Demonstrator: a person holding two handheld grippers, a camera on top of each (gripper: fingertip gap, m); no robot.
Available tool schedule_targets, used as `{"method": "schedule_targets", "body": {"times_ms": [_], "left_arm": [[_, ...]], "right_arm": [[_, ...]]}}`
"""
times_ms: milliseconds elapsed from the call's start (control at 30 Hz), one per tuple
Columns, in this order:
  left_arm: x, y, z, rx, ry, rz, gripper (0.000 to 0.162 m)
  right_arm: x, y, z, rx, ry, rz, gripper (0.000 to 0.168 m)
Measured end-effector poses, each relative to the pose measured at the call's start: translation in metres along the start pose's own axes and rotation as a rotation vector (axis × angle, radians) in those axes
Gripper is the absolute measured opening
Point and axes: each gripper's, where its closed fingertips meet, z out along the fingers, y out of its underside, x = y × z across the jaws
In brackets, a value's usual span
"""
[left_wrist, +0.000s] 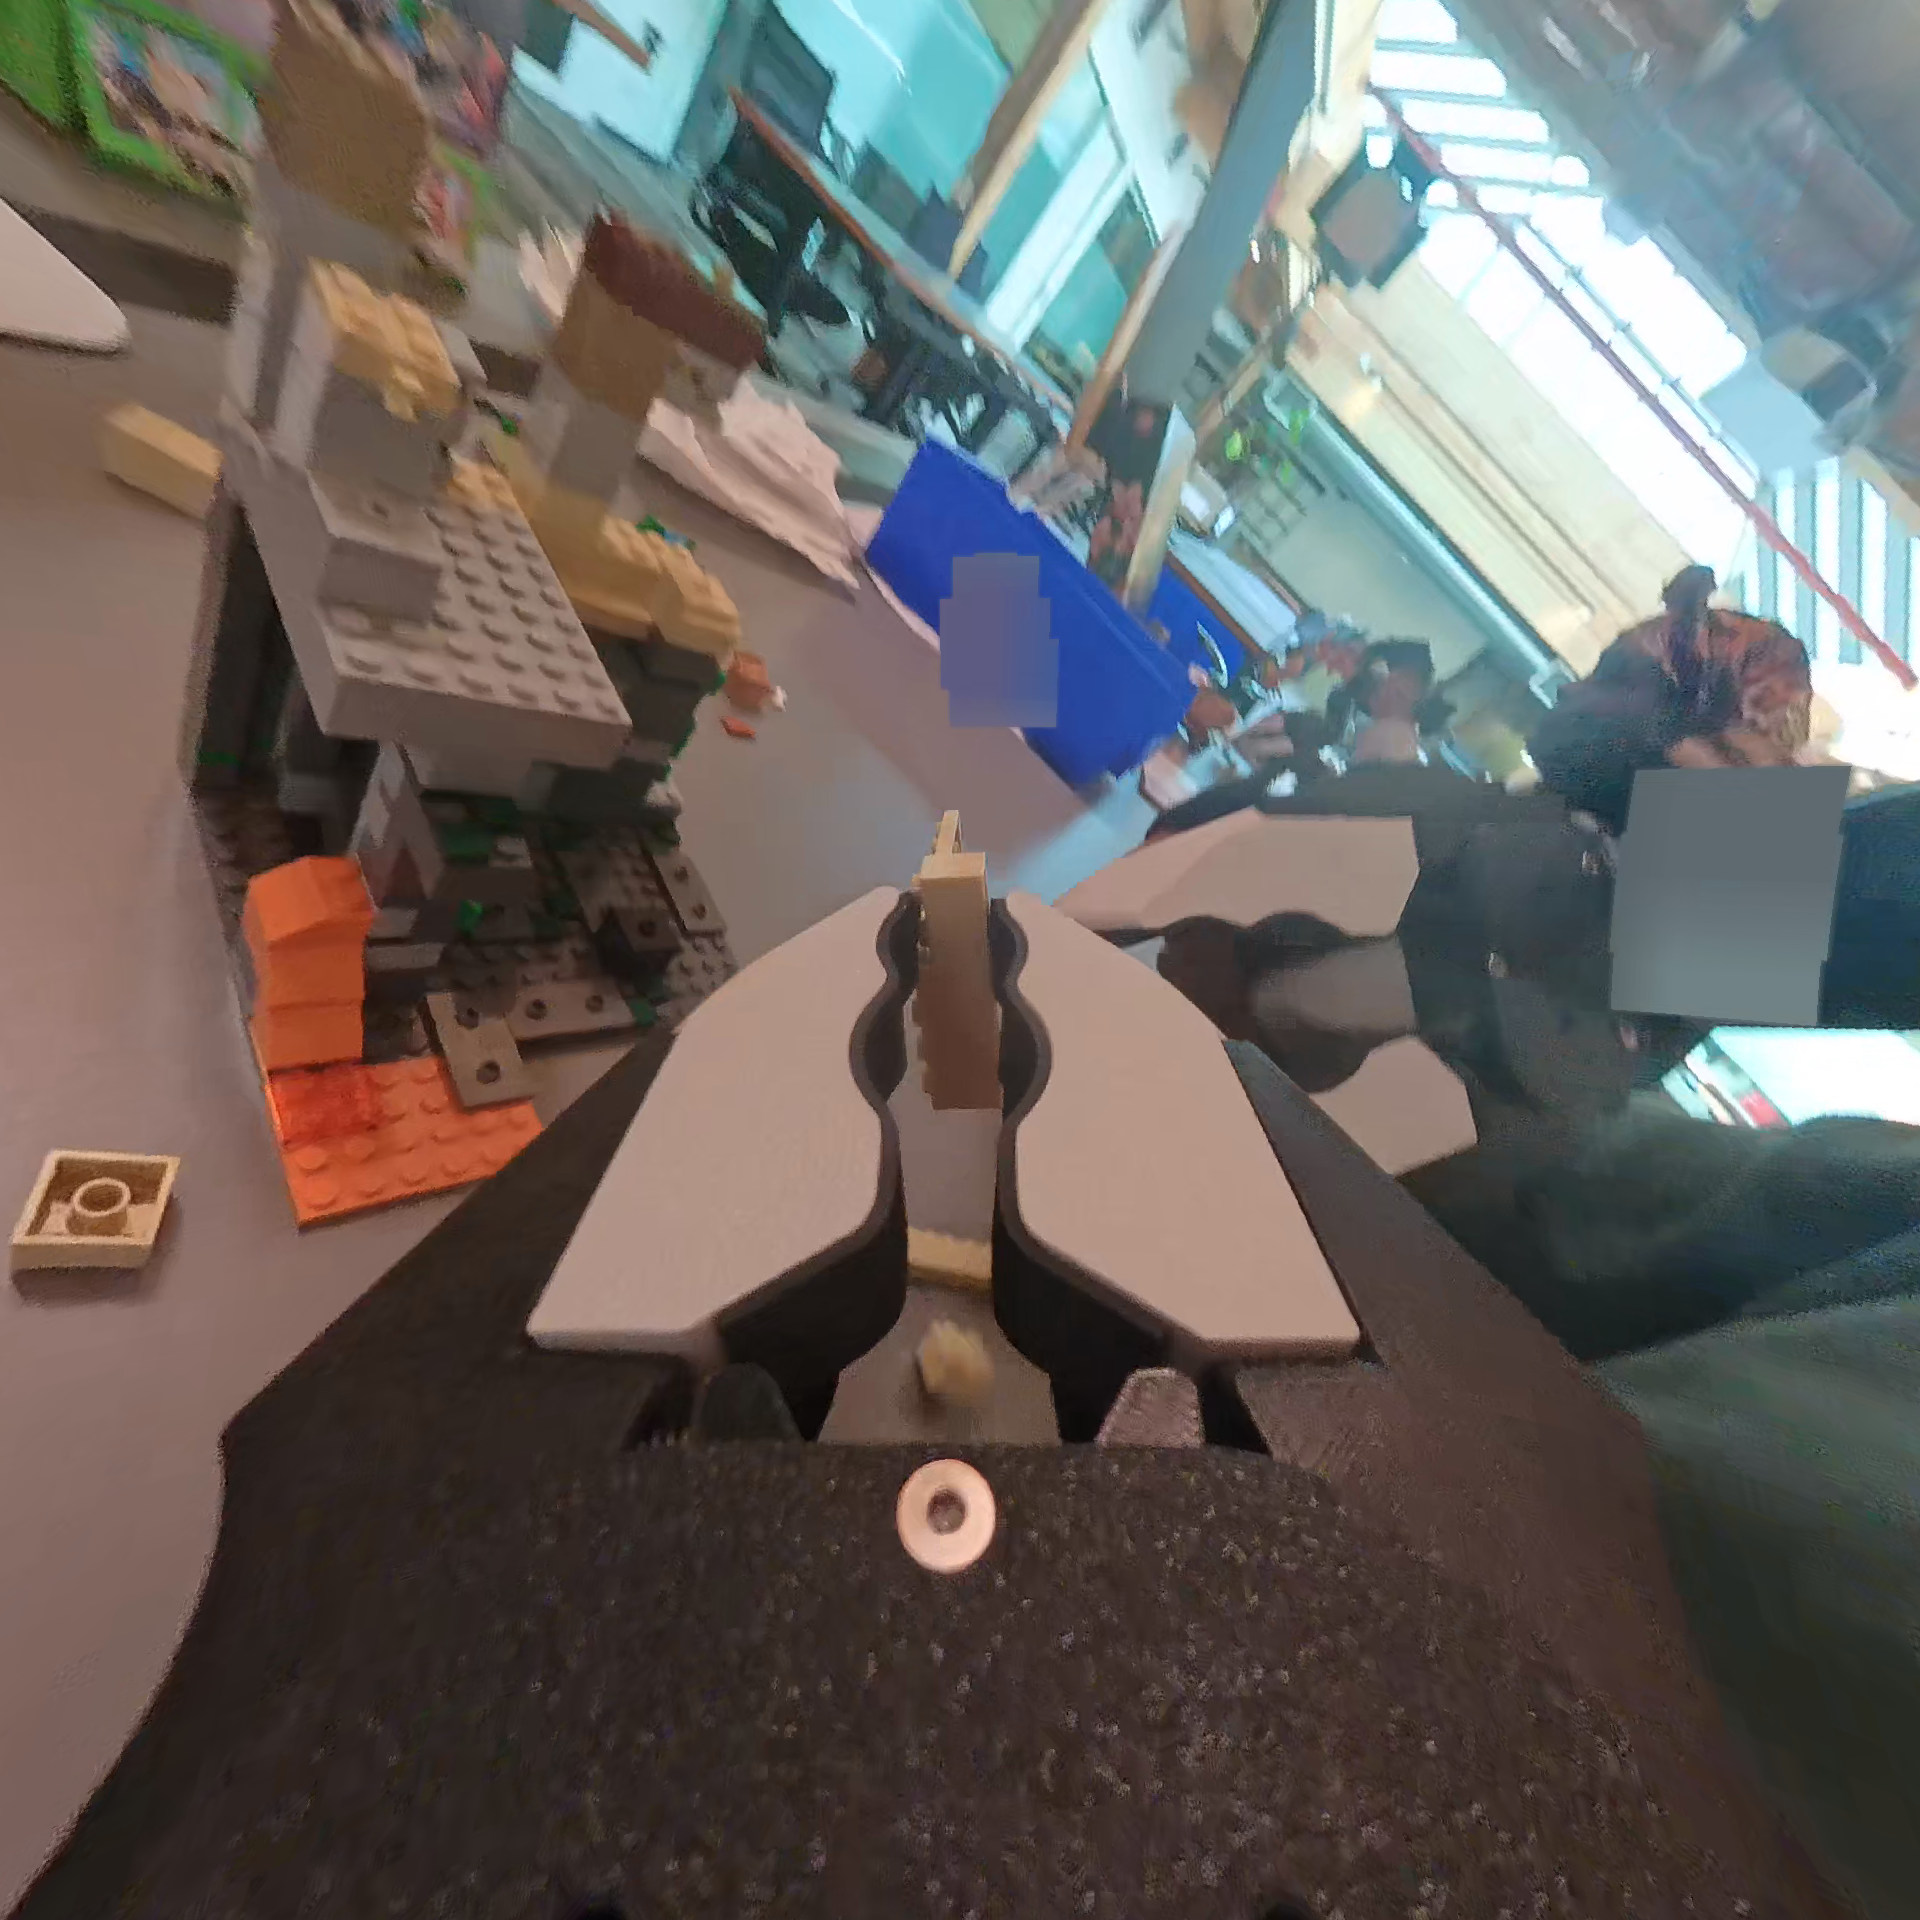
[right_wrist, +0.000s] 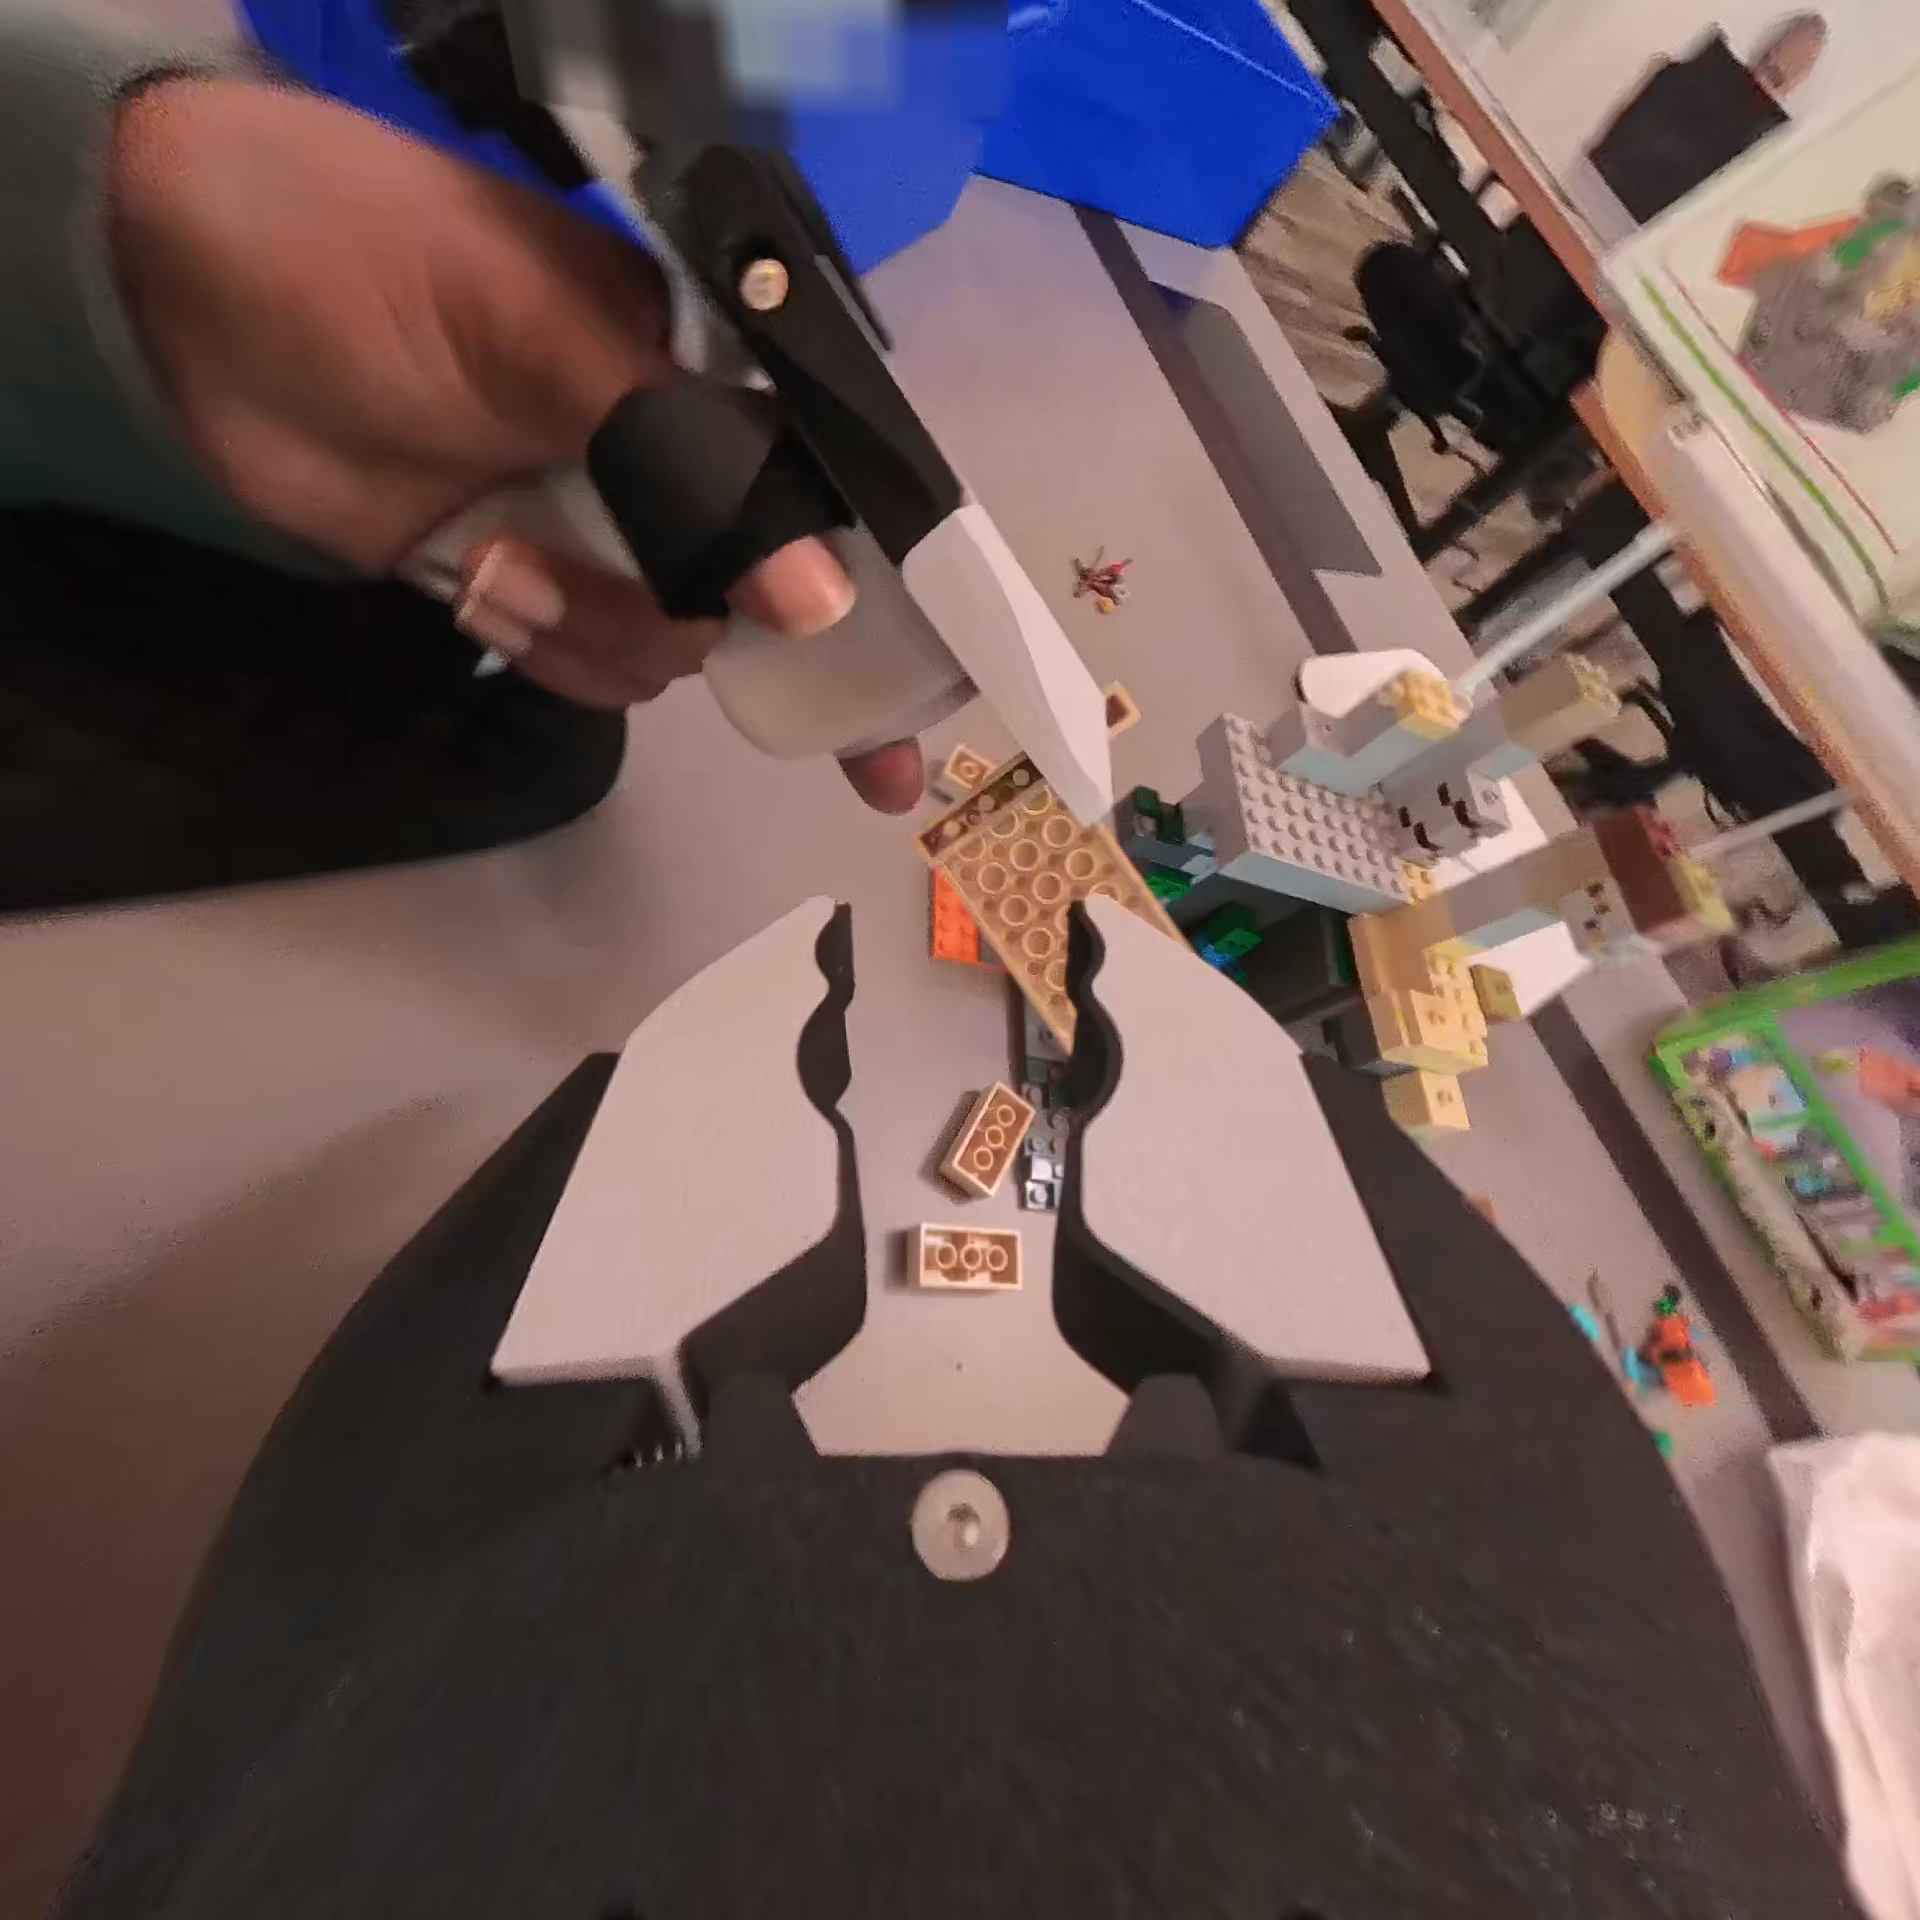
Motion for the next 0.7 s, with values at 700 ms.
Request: {"method": "schedule_targets", "body": {"times_ms": [700], "left_arm": [[0.026, 0.0, -0.009, -0.067, 0.098, 0.043, 0.03]], "right_arm": [[0.004, 0.006, -0.006, 0.025, 0.145, -0.65, 0.008]]}}
